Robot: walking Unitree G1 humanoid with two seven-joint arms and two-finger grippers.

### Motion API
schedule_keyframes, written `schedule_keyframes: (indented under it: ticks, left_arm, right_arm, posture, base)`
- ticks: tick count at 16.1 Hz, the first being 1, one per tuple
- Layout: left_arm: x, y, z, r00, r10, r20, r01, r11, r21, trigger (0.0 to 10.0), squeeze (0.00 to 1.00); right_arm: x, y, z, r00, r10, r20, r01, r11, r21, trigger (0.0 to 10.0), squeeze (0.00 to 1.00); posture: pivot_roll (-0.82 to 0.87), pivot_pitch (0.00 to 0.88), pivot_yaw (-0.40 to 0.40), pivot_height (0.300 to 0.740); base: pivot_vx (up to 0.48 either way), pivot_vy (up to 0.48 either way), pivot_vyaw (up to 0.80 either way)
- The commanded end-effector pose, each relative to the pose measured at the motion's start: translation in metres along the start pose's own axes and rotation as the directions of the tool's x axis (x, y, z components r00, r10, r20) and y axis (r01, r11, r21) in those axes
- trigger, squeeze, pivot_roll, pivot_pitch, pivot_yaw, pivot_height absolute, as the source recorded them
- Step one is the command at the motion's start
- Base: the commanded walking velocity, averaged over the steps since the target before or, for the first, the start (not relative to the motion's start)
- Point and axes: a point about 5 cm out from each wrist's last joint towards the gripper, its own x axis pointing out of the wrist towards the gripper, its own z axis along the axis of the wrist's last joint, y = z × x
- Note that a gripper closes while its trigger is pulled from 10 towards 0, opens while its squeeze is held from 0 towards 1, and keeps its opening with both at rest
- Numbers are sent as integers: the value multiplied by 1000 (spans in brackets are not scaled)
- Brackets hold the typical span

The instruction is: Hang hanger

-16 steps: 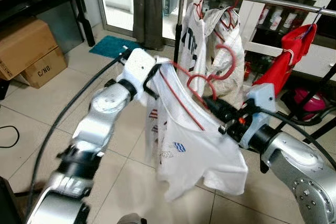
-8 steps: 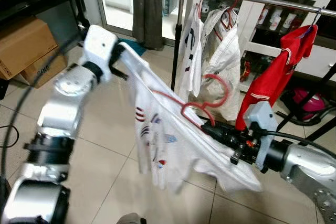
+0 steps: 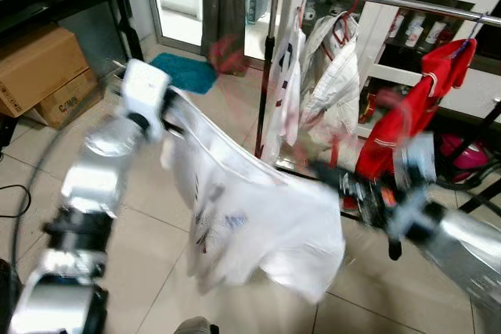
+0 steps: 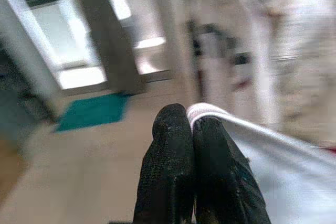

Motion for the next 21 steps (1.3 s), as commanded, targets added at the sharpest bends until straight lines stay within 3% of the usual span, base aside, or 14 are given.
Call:
schedule_keyframes:
  ticks: [1, 2, 4, 5, 7, 9, 10, 13, 14, 17, 18, 19, 20, 21]
  left_arm:
    - [-4, -18, 13, 991, -120, 62, 121, 993, -13, 0, 0]
    - [-7, -33, 15, 975, -209, 79, 211, 977, -25, 0, 0]
    - [-19, -63, 17, 919, -381, 97, 385, 923, -24, 0, 0]
    - [-25, -65, 18, 916, -386, 106, 392, 919, -43, 0, 0]
    - [-32, -65, 22, 918, -371, 138, 385, 918, -92, 0, 0]
    - [-50, -77, 35, 849, -471, 238, 514, 842, -167, 0, 0]
    - [-55, -77, 40, 839, -457, 296, 525, 823, -219, 0, 0]
    - [-54, -52, 68, 832, -282, 478, 483, 791, -375, 0, 0]
    - [-54, -47, 71, 835, -273, 478, 479, 788, -387, 0, 0]
    - [-48, -47, 38, 933, -295, 207, 342, 905, -252, 0, 0]
    - [-45, -44, 21, 974, -203, 103, 221, 949, -223, 0, 0]
    - [-43, -39, 12, 992, -116, 54, 125, 968, -218, 4235, 0]
    - [-44, -35, 5, 999, -32, 20, 36, 975, -218, 9059, 0]
    - [-45, -35, 3, 1000, -5, 13, 7, 977, -212, 10000, 0]
  right_arm:
    - [3, -18, 3, 981, -187, 52, 187, 982, 22, 0, 0]
    - [7, -23, 3, 962, -259, 84, 255, 965, 52, 0, 0]
    - [14, -40, 1, 862, -486, 147, 458, 869, 185, 0, 0]
    - [12, -49, 0, 805, -572, 156, 540, 816, 208, 0, 0]
    - [13, -52, 0, 774, -610, 169, 578, 790, 205, 0, 0]
    - [15, -54, 9, 722, -644, 253, 564, 759, 324, 0, 0]
    - [15, -55, 15, 696, -655, 296, 548, 750, 370, 0, 0]
    - [18, -55, 20, 699, -632, 333, 528, 771, 356, 0, 0]
    - [20, -54, 23, 694, -625, 358, 500, 776, 385, 0, 0]
    - [21, -52, 27, 711, -598, 370, 507, 801, 319, 0, 0]
    - [21, -50, 22, 734, -595, 327, 556, 803, 214, 0, 0]
    - [20, -49, 17, 741, -602, 298, 599, 793, 112, 9843, 0]
    - [20, -46, 5, 757, -615, 220, 604, 788, 122, 10000, 0]
    - [19, -44, 0, 764, -614, 198, 602, 789, 125, 10000, 0]
  posture:
    - [23, 0, -17, 740]
    - [23, 0, -17, 740]
    - [29, 0, -23, 740]
    - [33, 0, -26, 740]
    - [32, 0, -25, 740]
    - [36, 0, -30, 740]
    - [37, 0, -33, 740]
    - [35, 0, -34, 740]
    - [36, 0, -29, 740]
    - [29, 0, -20, 740]
    - [25, 0, -14, 740]
    - [25, 0, -14, 740]
    - [26, 0, -9, 740]
    - [28, 0, -11, 740]
  base:
    - [0, 0, 0]
    - [0, 0, 0]
    - [0, 0, 0]
    - [0, 0, 0]
    - [0, 0, 0]
    - [0, 0, 0]
    - [0, 0, 0]
    - [0, 0, 0]
    - [0, 0, 0]
    - [0, 0, 0]
    - [0, 0, 0]
    - [0, 0, 0]
    - [0, 0, 0]
    - [0, 0, 0]
